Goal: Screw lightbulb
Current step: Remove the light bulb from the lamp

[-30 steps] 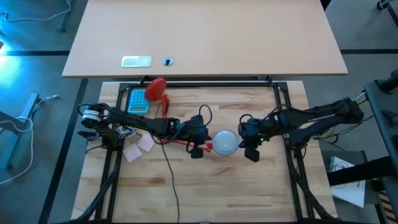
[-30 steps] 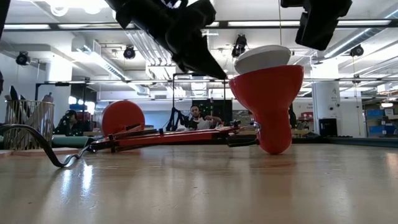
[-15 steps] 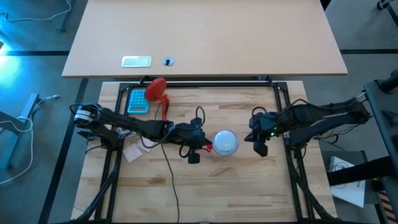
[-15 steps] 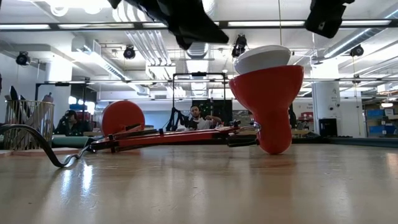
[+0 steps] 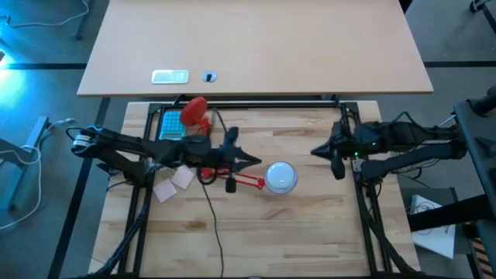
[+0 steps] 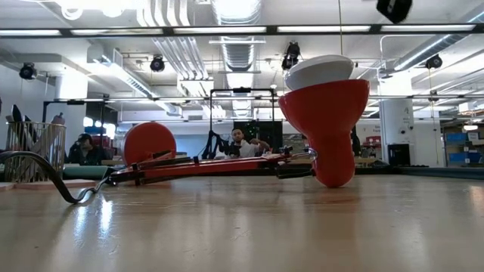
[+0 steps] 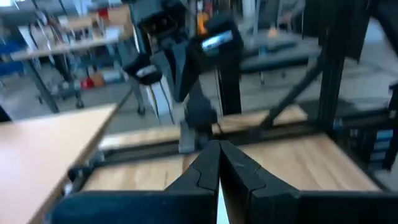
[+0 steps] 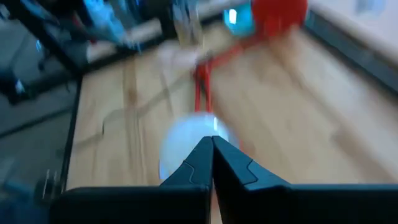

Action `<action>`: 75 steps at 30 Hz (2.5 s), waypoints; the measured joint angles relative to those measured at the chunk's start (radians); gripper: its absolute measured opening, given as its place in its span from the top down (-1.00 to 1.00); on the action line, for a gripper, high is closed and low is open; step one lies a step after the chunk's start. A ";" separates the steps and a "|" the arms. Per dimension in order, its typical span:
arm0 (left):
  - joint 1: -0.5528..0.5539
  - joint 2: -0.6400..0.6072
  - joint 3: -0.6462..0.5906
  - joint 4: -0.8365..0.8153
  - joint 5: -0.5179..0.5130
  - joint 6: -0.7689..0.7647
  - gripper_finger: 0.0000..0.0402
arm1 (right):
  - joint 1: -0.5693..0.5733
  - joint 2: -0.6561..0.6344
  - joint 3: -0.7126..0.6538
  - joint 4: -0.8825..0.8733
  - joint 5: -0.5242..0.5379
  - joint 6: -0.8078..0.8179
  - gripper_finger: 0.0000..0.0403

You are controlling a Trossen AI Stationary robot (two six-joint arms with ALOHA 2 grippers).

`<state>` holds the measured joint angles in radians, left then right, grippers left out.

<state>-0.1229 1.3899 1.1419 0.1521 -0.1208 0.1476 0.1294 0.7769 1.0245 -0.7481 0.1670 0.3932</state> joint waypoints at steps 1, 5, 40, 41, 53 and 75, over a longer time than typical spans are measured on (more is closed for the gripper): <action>-0.001 -0.011 0.000 0.020 0.007 0.001 1.00 | 0.000 -0.003 0.008 0.039 0.022 -0.025 1.00; -0.008 -0.038 -0.002 0.041 0.083 0.001 1.00 | 0.000 -0.004 0.031 0.219 0.097 -0.128 1.00; -0.019 0.016 -0.005 0.349 0.079 0.023 1.00 | -0.032 -0.117 -0.005 -0.190 0.578 0.085 0.49; -0.013 0.016 -0.005 0.301 0.051 0.001 1.00 | -0.032 -0.112 -0.032 -0.191 0.548 0.086 0.48; -0.014 0.047 -0.083 0.012 -0.165 -0.224 0.83 | -0.039 -0.014 -0.115 -0.232 0.356 0.130 0.29; -0.214 0.149 -0.105 -0.175 -0.290 -0.446 0.77 | 0.060 0.203 -0.162 -0.003 0.197 0.122 0.99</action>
<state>-0.3370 1.5384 1.0370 -0.0225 -0.4112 -0.2982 0.1898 0.9802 0.8623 -0.7506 0.3636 0.5155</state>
